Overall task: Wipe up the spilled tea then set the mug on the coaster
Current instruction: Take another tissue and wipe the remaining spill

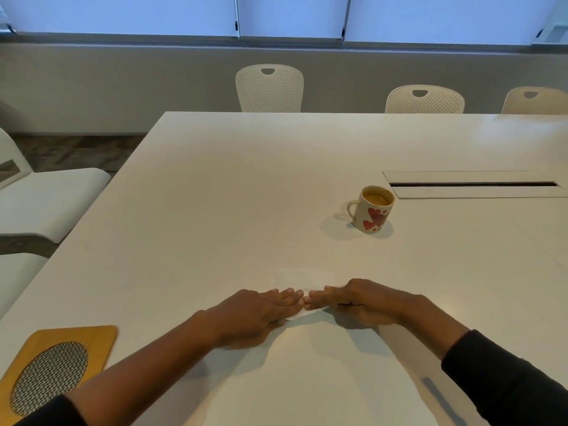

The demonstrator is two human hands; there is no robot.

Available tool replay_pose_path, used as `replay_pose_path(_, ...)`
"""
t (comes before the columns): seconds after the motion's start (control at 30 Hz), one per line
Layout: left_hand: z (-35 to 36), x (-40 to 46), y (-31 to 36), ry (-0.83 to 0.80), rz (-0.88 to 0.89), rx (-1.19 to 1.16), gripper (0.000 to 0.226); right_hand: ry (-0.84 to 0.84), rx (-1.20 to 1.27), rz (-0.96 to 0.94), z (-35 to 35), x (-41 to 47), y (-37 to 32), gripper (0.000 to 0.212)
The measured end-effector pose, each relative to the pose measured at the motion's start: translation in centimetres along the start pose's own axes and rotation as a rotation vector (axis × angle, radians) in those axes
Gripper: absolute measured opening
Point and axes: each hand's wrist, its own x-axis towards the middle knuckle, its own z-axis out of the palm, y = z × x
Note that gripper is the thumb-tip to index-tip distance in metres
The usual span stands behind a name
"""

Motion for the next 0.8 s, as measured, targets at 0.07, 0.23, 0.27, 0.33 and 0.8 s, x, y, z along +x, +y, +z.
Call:
replay_pose_path(0.07,-1.6,0.0,0.4,-0.106,-0.014,-0.066,0.05,-0.025,0.173,0.016,-0.8,-0.1,-1.1,0.053)
replay_pose_path(0.23,-6.0,-0.1,-0.6,-0.198,-0.064,-0.856,0.035,-0.039,0.865,0.135,-3.0,-0.3,-1.9,0.033)
replay_pose_path(0.27,-6.4,-0.2,-0.9,-0.147,-0.053,-1.0,0.036,0.035,0.999,0.153,-3.2,-0.4,-1.8,0.033)
replay_pose_path(0.33,-6.6,-0.2,-1.3,-0.008,-0.052,-1.263,0.039,0.169,1.203,0.145,-3.3,-0.4,-1.8,0.036)
replay_pose_path(0.8,-4.8,2.3,-0.2,0.414,-0.331,-1.563,0.025,0.46,1.359,0.226,-2.4,0.4,-2.8,0.041)
